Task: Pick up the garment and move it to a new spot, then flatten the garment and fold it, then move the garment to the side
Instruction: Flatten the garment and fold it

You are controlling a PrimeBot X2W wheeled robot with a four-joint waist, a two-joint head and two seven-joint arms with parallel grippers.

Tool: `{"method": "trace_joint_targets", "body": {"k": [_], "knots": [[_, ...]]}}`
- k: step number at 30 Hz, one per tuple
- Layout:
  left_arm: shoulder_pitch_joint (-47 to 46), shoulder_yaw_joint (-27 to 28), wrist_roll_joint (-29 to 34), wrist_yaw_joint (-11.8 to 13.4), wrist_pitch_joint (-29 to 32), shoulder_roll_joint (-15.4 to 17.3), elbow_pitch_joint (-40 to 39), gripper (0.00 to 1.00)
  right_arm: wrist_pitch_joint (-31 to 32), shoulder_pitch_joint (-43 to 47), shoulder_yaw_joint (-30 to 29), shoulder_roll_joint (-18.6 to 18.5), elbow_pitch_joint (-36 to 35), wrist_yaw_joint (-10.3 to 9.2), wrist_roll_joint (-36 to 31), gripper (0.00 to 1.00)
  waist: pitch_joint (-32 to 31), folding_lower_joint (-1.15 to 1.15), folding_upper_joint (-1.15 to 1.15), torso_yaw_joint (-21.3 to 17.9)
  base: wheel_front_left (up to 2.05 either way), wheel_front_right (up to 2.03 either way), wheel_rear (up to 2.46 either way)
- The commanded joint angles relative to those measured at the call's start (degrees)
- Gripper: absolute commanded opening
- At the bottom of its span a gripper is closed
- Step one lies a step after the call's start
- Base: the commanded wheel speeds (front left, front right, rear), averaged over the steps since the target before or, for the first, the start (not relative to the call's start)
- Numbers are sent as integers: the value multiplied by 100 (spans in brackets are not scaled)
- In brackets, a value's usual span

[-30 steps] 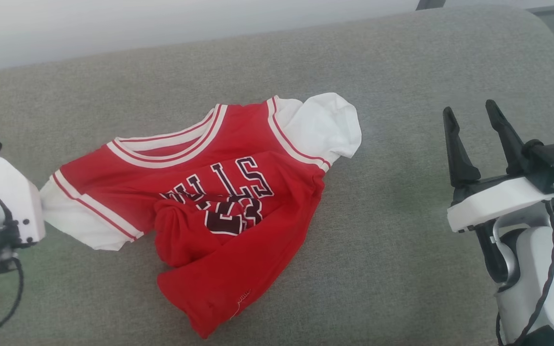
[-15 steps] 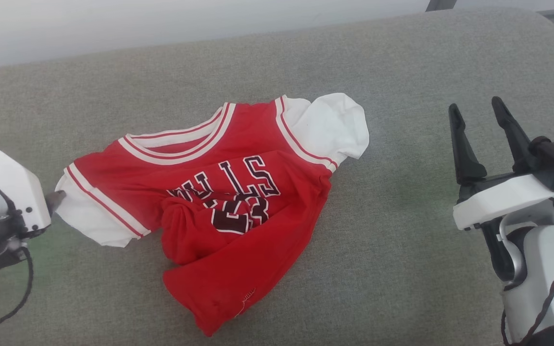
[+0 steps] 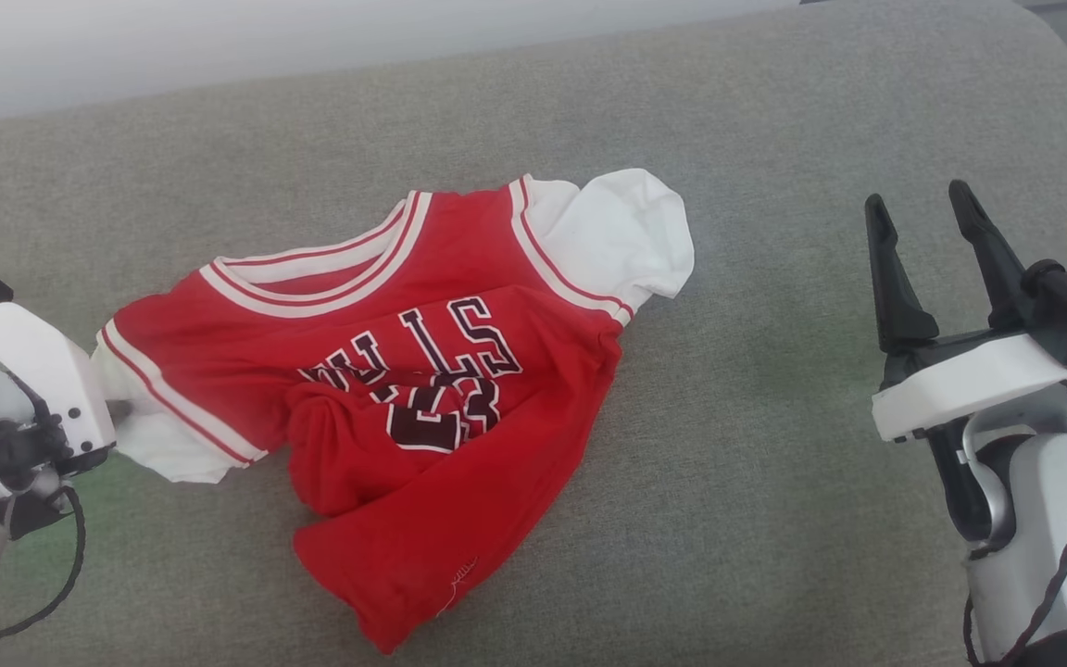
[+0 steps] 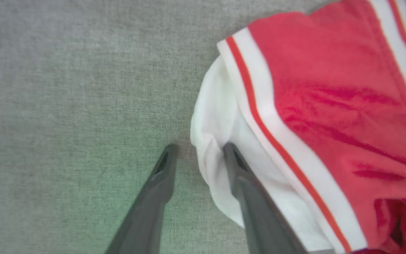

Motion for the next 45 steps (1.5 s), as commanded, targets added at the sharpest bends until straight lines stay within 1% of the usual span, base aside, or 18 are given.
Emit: {"method": "trace_joint_targets", "body": {"k": [1, 5, 10, 13, 19, 22, 26, 27, 28, 29, 30, 31, 36, 40, 42, 45], "knots": [[196, -94, -35, -25, 75, -125, 87, 0, -34, 39, -7, 4, 10, 1, 12, 100, 6, 0, 0, -20, 0, 0, 0], [60, -55, -1, -124, 2, 19, -33, 0, -49, 94, -12, 23, 26, 1, -5, 100, -32, 0, 0, -51, 0, 0, 0], [-257, -243, 255, -225, 123, 101, -644, 0, -49, 172, -51, 20, 19, 1, -14, 100, -139, 0, 0, -53, 0, 0, 0], [-400, -434, 372, -258, 223, 14, -1134, 0, -34, 220, -53, 45, -5, 1, -29, 100, -179, 0, 0, -61, 0, 0, 0], [-561, -823, 519, -323, 496, -299, -2011, 0, -37, 194, 2, 97, -4, 1, 2, 100, -174, 0, 0, -162, 0, 0, 0], [-474, -1014, 512, -385, 607, -466, -2290, 0, -73, 171, 22, 110, 25, 1, 42, 100, -141, 0, 0, -225, 0, 0, 0], [-325, -1280, 639, -482, 670, -517, -2446, 0, -114, 149, 22, 137, 71, 1, 49, 100, -94, 0, 0, -284, 0, 0, 0], [-283, -1313, 622, -520, 669, -521, -2443, 8, -130, 142, 23, 143, 77, 1, 53, 100, -83, 0, 0, -297, 0, 0, 0], [-245, -1336, 599, -558, 671, -510, -2428, 26, -134, 132, 28, 146, 92, 1, 55, 100, -73, 0, 0, -306, 0, 0, 0], [-235, -1356, 604, -609, 662, -481, -2428, 41, -145, 127, 29, 152, 101, 1, 61, 100, -67, 0, 0, -313, 0, 0, 0], [-241, -1349, 616, -647, 635, -443, -2438, 73, -158, 127, 29, 154, 116, 1, 62, 100, -63, 0, 0, -317, 0, 0, 0], [-243, -1329, 602, -678, 623, -407, -2437, 100, -164, 130, 19, 153, 132, 1, 68, 100, -60, 0, 0, -316, 0, 0, 0], [-347, -1285, 647, -697, 640, -253, -2519, 100, -202, 133, -35, 146, 179, 1, 66, 100, -79, 0, 0, -282, 0, 0, 0], [-382, -1230, 587, -579, 792, -109, -2751, 100, -228, 172, -82, 161, 198, 1, 32, 100, -128, 0, 0, -223, 0, 0, 0], [-390, -1244, 651, -571, 861, 5, -2921, 100, -232, 176, -85, 169, 208, 1, 32, 100, -148, 0, 0, -200, 0, 0, 0], [-374, -1166, 571, -490, 951, 102, -3115, 100, -242, 179, -79, 180, 218, 1, 32, 100, -174, 0, 0, -175, 0, 0, 0]]}}
